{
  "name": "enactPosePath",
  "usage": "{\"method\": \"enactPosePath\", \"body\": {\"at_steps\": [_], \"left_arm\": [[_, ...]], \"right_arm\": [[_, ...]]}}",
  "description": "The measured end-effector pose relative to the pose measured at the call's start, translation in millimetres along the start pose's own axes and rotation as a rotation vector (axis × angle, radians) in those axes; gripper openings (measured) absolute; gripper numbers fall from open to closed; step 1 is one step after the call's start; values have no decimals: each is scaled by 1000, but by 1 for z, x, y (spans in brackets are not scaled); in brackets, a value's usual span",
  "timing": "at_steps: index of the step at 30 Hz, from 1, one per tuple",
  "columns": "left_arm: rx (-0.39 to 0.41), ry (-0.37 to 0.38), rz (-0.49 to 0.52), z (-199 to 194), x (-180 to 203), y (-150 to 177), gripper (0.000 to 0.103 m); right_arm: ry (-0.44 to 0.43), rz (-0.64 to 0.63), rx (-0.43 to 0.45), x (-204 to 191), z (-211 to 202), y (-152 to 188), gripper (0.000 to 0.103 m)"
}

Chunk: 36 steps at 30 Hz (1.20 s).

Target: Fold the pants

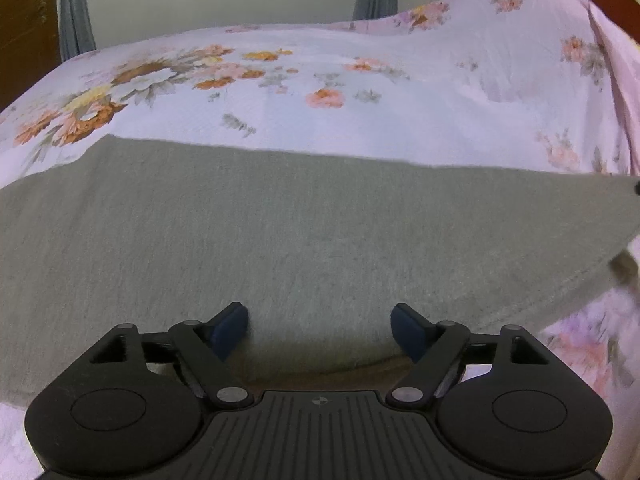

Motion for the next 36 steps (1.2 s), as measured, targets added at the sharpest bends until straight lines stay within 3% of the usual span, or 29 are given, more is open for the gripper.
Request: {"method": "enactPosePath", "body": {"at_steps": [1,3,5,8,12,16,18,20,23,26,28,29,33,36], "left_arm": [[4,6,-6,0,2,-4,79],[-6,27,-14,1,10,-10,79],[-14,43,-10,4,18,-15,79],[-26,46,15,11,30,-19,79],[-31,58,16,14,40,-22,79],[-35,59,13,17,40,-19,79],[-37,62,4,16,39,-18,79],[-36,69,-9,13,36,-18,79],[-32,66,-29,11,29,-20,79],[-32,59,-43,12,22,-20,79],[-29,55,-46,11,19,-20,79],[-27,53,-47,11,18,-21,79],[18,36,-66,3,6,-31,79],[62,28,-112,-6,-7,-45,79]], "right_arm": [[24,-8,-11,7,2,3,5],[81,46,-117,35,25,24,5],[74,120,-219,53,44,48,8],[50,155,-190,57,41,55,19],[5,224,-165,65,27,50,25],[-98,253,-155,62,23,47,18],[-128,261,-139,56,26,43,9],[-137,252,-150,52,33,42,9],[-128,255,-173,53,45,43,21],[-139,290,-189,57,56,43,22],[-167,300,-197,55,62,43,17],[-160,300,-200,54,64,43,8],[-160,176,-113,19,52,16,6],[-246,65,53,-32,19,-30,6]]}}
Point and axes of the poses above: each gripper's, at about its wrist camera, not at the fingertips, and z roughly the way its jaws point, x to its right, y to its underside, the point moved 9 cm from there along z, roughly the way its jaws point, and after that the axes turned 11 degrees about -x, right-handed, at the moved point
